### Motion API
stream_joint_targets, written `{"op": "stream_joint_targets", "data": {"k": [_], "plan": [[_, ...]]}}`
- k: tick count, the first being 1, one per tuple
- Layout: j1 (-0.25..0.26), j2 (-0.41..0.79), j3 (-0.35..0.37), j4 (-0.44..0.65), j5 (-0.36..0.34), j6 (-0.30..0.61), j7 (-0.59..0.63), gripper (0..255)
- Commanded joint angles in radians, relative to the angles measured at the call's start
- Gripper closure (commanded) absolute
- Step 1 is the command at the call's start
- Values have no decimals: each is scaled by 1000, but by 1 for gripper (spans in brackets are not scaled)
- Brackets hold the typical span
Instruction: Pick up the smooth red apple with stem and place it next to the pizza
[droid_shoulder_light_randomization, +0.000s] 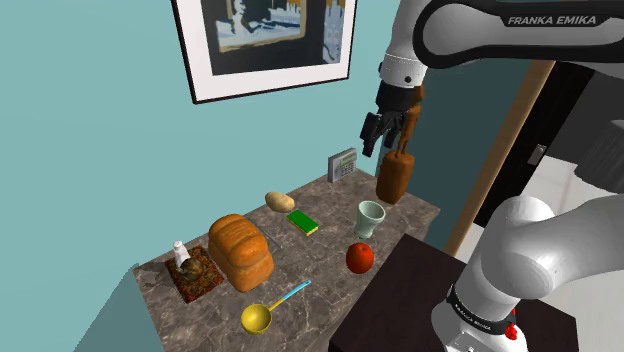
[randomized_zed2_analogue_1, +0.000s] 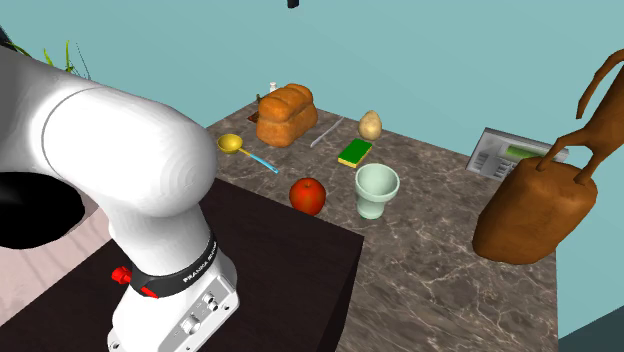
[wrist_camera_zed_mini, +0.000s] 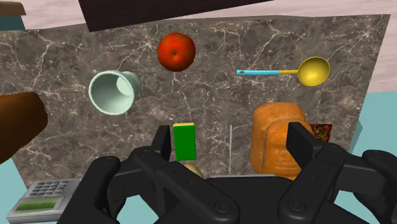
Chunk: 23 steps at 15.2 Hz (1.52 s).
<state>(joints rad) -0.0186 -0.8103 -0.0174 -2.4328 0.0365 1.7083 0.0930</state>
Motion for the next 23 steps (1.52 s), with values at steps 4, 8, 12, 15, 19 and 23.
{"op": "stream_joint_targets", "data": {"k": [4,8,12,15,19,23], "plan": [[-3,1,-23,-95,-7,83,-32,0],[-10,23,-55,-209,-17,202,-77,0],[-16,73,-91,-306,-28,333,-125,0],[-20,133,-120,-368,-34,441,-163,0],[-20,247,-163,-430,-37,598,-220,0],[-5,401,-214,-466,-19,770,-292,0]]}}
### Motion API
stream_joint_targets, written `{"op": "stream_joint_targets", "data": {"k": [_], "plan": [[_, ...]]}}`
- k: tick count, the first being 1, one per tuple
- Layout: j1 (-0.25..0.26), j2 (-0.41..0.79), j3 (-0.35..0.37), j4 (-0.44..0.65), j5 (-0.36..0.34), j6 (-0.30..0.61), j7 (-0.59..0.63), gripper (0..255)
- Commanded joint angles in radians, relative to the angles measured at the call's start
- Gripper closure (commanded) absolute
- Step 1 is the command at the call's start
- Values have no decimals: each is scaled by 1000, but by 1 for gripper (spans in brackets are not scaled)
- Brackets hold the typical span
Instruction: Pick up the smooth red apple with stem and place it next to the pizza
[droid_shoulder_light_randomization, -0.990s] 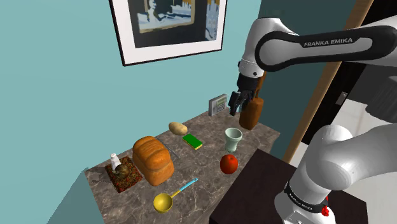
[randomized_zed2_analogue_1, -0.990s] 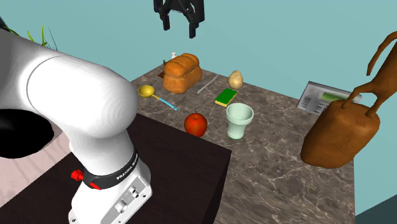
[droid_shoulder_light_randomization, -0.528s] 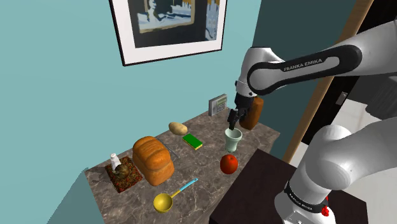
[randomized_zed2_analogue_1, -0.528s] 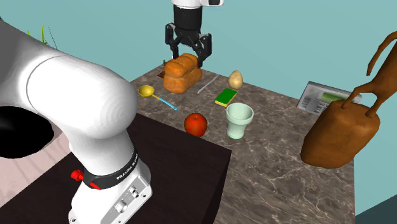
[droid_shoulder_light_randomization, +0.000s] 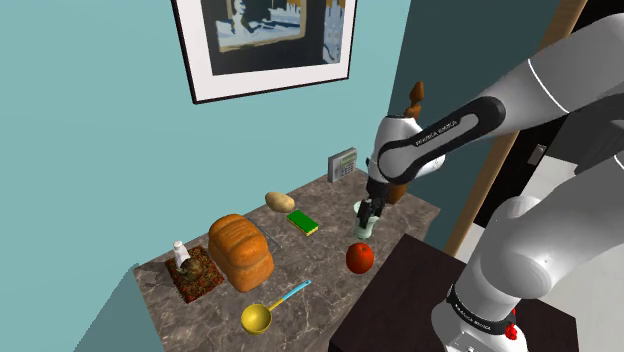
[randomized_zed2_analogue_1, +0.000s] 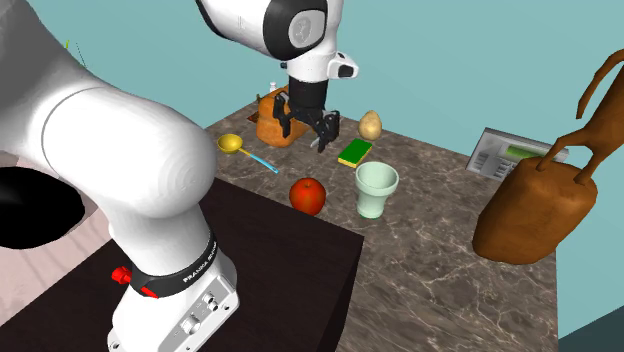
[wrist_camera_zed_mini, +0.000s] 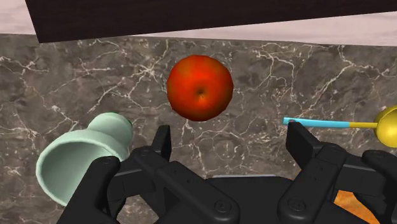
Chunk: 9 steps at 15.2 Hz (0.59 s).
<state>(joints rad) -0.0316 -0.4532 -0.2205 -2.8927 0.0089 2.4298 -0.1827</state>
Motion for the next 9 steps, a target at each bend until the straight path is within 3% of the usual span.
{"op": "stream_joint_targets", "data": {"k": [1,5,9], "plan": [[16,89,-25,-11,19,93,-39,0],[71,274,-87,-11,113,255,-157,0],[114,358,-99,-10,205,333,-221,0]]}}
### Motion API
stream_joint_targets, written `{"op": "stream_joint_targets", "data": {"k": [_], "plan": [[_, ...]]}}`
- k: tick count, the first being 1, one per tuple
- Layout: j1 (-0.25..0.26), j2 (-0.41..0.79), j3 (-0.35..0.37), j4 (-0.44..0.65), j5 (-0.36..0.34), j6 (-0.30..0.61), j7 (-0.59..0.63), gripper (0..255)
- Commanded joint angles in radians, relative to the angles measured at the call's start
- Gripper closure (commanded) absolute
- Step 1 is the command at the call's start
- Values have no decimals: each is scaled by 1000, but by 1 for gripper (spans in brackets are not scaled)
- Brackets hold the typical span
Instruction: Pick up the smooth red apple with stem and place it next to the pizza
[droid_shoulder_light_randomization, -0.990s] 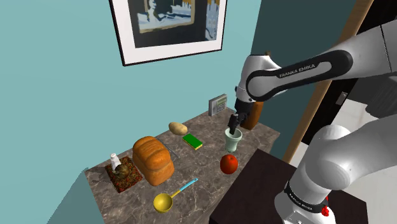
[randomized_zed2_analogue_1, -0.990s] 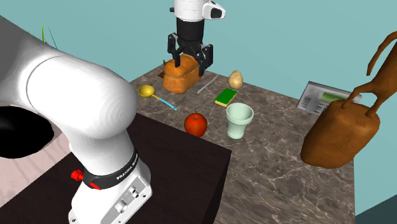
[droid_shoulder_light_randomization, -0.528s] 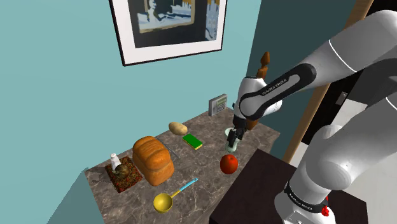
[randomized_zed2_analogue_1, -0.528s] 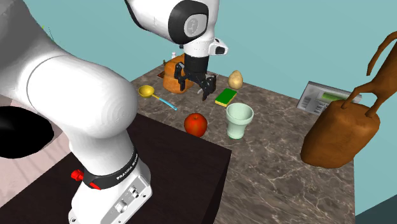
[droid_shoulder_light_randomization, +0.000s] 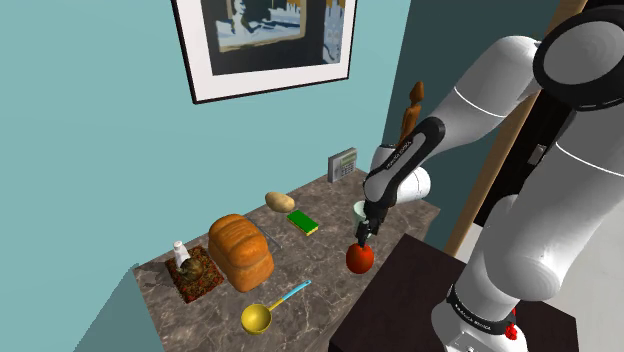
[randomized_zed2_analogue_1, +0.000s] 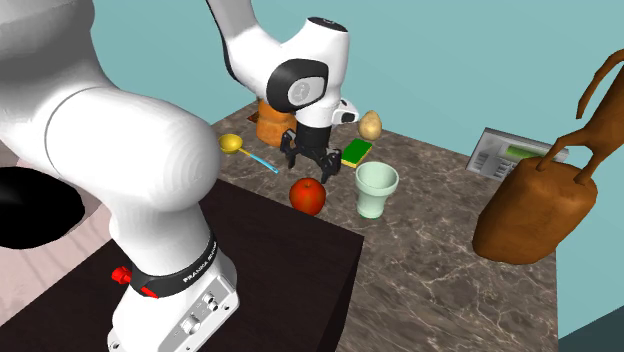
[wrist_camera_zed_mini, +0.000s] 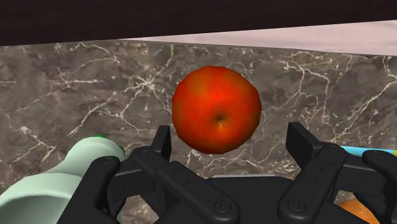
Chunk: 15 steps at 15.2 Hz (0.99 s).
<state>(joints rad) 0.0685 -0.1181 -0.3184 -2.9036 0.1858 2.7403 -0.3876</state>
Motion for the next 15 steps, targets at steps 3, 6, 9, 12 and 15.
{"op": "stream_joint_targets", "data": {"k": [3,6,9,12,15], "plan": [[49,91,-4,8,135,75,-90,0],[53,104,1,10,160,84,-108,0],[53,104,1,10,160,84,-108,0],[52,104,1,10,159,84,-107,255],[52,104,1,10,159,84,-107,255]]}}
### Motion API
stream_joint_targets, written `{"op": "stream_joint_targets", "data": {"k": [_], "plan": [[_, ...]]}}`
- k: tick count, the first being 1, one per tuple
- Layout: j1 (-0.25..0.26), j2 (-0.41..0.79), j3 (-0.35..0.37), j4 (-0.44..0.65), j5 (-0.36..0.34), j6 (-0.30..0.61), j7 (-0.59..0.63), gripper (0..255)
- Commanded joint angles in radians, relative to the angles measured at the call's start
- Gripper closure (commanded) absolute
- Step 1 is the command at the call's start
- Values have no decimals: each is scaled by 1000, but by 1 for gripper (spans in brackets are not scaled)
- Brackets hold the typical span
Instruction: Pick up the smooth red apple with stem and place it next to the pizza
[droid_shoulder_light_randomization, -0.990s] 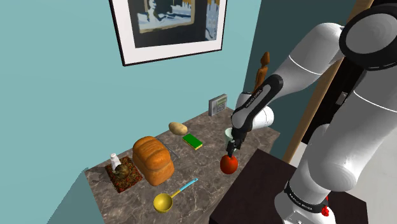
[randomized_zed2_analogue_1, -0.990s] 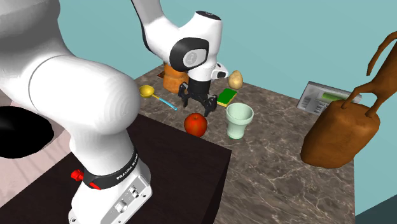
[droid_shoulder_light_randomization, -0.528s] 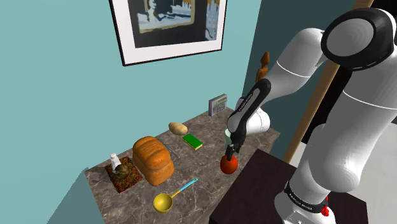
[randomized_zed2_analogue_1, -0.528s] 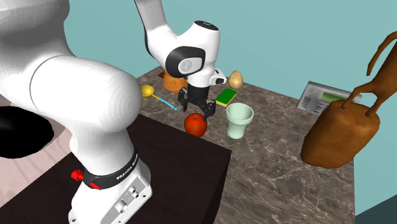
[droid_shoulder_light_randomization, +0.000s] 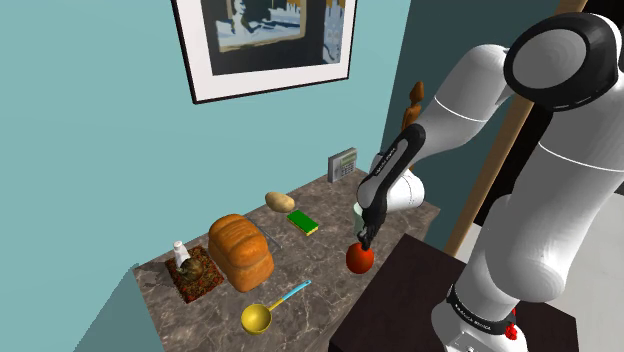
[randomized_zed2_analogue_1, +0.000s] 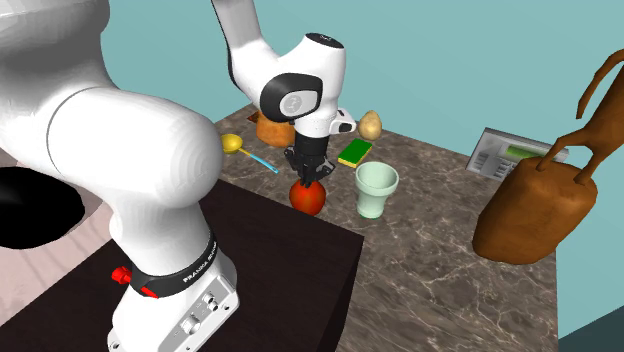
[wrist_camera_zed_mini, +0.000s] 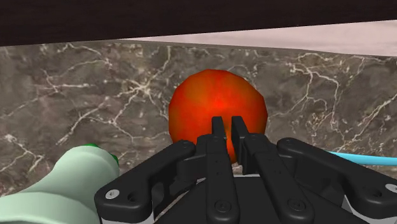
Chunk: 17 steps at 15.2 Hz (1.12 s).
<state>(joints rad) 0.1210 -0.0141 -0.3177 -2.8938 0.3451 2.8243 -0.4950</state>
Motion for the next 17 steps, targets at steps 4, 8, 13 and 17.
{"op": "stream_joint_targets", "data": {"k": [4,8,13,17], "plan": [[0,0,0,0,0,0,0,255],[-15,-47,-6,-8,-80,-33,60,255],[-65,-159,8,-16,-215,-127,161,255],[-98,-241,27,-14,-275,-207,208,255]]}}
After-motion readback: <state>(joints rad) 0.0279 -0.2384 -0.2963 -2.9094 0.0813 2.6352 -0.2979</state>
